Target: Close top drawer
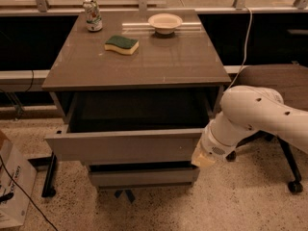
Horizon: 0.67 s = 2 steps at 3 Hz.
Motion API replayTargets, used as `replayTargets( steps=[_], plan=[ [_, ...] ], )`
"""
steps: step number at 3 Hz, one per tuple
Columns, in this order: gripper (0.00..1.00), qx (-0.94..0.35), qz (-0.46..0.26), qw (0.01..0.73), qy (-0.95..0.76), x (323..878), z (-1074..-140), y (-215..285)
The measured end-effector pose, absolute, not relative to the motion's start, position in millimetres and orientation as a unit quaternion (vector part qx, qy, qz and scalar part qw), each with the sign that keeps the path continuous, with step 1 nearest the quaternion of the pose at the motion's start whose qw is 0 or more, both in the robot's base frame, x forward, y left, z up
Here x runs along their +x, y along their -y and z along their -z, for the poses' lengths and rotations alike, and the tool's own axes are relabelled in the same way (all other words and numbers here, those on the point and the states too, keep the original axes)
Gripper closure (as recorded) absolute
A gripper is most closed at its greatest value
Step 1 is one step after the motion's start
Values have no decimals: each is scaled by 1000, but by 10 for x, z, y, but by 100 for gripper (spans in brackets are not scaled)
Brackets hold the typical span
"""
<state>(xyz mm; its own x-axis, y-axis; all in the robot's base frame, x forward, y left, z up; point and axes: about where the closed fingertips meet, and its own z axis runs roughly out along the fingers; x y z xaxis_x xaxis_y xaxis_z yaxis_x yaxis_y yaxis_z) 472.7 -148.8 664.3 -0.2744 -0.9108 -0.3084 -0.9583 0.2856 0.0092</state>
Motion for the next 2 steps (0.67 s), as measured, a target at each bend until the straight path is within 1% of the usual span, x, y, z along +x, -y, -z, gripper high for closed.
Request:
replayTargets(
  steps=[1,2],
  plan=[
    [100,-589,-96,126,-792,4741,-6638,1482],
    [100,-578,-85,175,-793,4926,-6596,1413]
  ],
)
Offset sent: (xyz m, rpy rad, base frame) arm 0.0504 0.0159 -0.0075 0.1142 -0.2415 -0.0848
